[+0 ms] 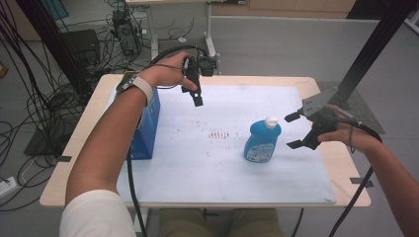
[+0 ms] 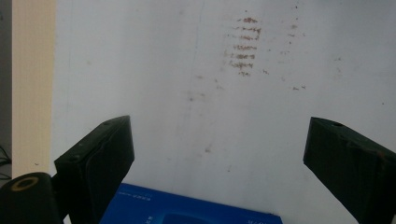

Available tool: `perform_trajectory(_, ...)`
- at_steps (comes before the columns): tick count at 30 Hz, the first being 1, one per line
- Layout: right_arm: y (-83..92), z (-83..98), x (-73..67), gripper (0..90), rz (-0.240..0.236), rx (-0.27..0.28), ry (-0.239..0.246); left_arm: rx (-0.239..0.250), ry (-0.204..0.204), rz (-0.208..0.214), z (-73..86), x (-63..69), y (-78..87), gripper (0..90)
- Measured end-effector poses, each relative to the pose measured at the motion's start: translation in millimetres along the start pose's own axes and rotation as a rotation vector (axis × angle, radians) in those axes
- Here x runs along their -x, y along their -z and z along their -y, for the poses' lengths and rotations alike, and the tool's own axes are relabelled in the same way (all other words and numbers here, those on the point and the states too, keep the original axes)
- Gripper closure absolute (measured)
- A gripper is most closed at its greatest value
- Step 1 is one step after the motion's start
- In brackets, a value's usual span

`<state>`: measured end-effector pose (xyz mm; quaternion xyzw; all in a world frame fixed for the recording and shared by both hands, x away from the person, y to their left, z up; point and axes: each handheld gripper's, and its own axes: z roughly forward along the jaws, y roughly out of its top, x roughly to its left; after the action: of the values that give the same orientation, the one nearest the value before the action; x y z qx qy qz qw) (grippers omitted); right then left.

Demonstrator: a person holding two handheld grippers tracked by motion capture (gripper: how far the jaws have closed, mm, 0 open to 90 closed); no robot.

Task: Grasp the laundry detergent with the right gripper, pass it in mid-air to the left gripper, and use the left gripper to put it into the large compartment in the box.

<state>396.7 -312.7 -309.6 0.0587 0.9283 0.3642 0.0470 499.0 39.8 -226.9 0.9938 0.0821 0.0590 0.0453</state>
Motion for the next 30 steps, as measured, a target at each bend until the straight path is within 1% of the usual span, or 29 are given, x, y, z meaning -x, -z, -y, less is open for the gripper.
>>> perform_trajectory(6, -2.8, 2.4, 0.6, 6.4, -0.004, -0.004, -0.004, 0.004, 0.004, 0.000, 0.9, -0.6, -0.6, 9.1)
perform_trajectory(17, -8.5, 8.8, 0.4, 6.4, -0.011, -0.028, -0.010, -0.002, 0.006, 0.002, 2.7, -0.3, -2.1, 9.1)
perform_trajectory(24, -11.4, 13.1, -0.4, 6.4, -0.013, -0.031, -0.018, -0.003, 0.006, 0.003, 1.9, 0.1, -2.2, 9.1)
perform_trajectory(30, -12.1, 13.1, -0.8, 6.4, -0.015, -0.019, -0.019, 0.000, 0.005, 0.002, 1.1, 0.2, -2.6, 9.2)
